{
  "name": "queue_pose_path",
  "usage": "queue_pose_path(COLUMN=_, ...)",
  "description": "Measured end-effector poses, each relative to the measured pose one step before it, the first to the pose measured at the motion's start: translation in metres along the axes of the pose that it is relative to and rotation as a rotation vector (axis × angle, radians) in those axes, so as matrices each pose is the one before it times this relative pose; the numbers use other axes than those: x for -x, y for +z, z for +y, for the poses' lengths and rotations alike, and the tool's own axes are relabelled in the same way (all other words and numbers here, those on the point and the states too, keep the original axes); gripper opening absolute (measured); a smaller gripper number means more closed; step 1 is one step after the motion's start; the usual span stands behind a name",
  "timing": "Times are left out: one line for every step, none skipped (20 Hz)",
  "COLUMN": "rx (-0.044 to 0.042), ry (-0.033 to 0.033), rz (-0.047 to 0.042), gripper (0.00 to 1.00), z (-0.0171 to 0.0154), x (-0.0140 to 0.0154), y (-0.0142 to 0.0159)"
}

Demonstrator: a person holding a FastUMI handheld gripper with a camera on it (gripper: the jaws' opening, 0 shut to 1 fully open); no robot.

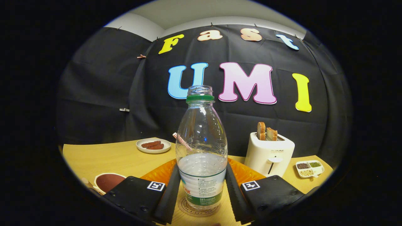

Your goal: Take the bottle from table, then pour the juice into the cup, finally place the bottle on the coaster

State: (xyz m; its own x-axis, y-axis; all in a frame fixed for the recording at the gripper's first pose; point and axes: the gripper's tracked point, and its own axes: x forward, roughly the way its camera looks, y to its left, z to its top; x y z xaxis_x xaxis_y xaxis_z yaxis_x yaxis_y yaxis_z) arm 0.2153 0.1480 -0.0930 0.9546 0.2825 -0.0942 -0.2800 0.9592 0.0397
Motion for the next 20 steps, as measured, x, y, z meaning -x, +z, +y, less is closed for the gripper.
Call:
queue_pose_path(rx=-0.01143, ry=0.00062, rz=0.01005, gripper=0.74, z=-0.00083, x=-0.00226, y=-0.00373)
queue_pose_path(rx=-0.01381, ry=0.00095, rz=0.01063, gripper=0.74, z=-0.00041, x=-0.00086, y=-0.00586)
queue_pose_path(rx=-0.0111, ry=0.00519, rz=0.00698, gripper=0.74, z=0.00025, x=-0.00155, y=-0.00403)
queue_pose_path(rx=-0.0057, ry=-0.00098, rz=0.0046, gripper=0.74, z=-0.00097, x=-0.00102, y=-0.00269)
queue_pose_path(rx=-0.00252, ry=-0.00189, rz=0.00291, gripper=0.75, z=-0.00103, x=-0.00032, y=-0.00211)
queue_pose_path(rx=0.00058, ry=-0.00244, rz=0.00039, gripper=0.75, z=0.00012, x=0.00058, y=-0.00191)
queue_pose_path(rx=0.00137, ry=-0.00146, rz=-0.00034, gripper=0.75, z=-0.00059, x=-0.00054, y=-0.00132)
queue_pose_path(rx=-0.00385, ry=0.00027, rz=0.00217, gripper=0.75, z=0.00035, x=-0.00103, y=-0.00195)
queue_pose_path(rx=-0.00939, ry=0.00294, rz=0.00381, gripper=0.75, z=0.00038, x=-0.00096, y=-0.00152)
queue_pose_path(rx=-0.01597, ry=0.00558, rz=0.00503, gripper=0.76, z=0.00098, x=-0.00121, y=-0.00145)
queue_pose_path(rx=-0.00899, ry=-0.00125, rz=0.00494, gripper=0.76, z=0.00003, x=-0.00118, y=-0.00082)
queue_pose_path(rx=-0.00612, ry=-0.00095, rz=0.00285, gripper=0.76, z=-0.00117, x=-0.00058, y=-0.00068)
queue_pose_path(rx=-0.00265, ry=-0.00109, rz=0.00145, gripper=0.77, z=0.00176, x=-0.00583, y=-0.00142)
queue_pose_path(rx=-0.00104, ry=0.00026, rz=-0.00179, gripper=0.77, z=0.00076, x=0.00007, y=0.00038)
queue_pose_path(rx=0.00463, ry=-0.00021, rz=-0.00018, gripper=0.78, z=-0.0001, x=0.00015, y=-0.00031)
queue_pose_path(rx=0.00768, ry=0.00015, rz=-0.00063, gripper=0.78, z=-0.00002, x=-0.00022, y=-0.00033)
queue_pose_path(rx=0.00658, ry=-0.00069, rz=0.00067, gripper=0.79, z=-0.00029, x=-0.00067, y=-0.00031)
queue_pose_path(rx=0.00127, ry=-0.00271, rz=0.00185, gripper=0.79, z=-0.00018, x=-0.00012, y=-0.00072)
queue_pose_path(rx=-0.00412, ry=-0.00263, rz=0.00219, gripper=0.8, z=-0.00056, x=0.00009, y=-0.00011)
queue_pose_path(rx=-0.00858, ry=-0.00017, rz=-0.0017, gripper=0.83, z=0.00066, x=0.00072, y=0.00098)
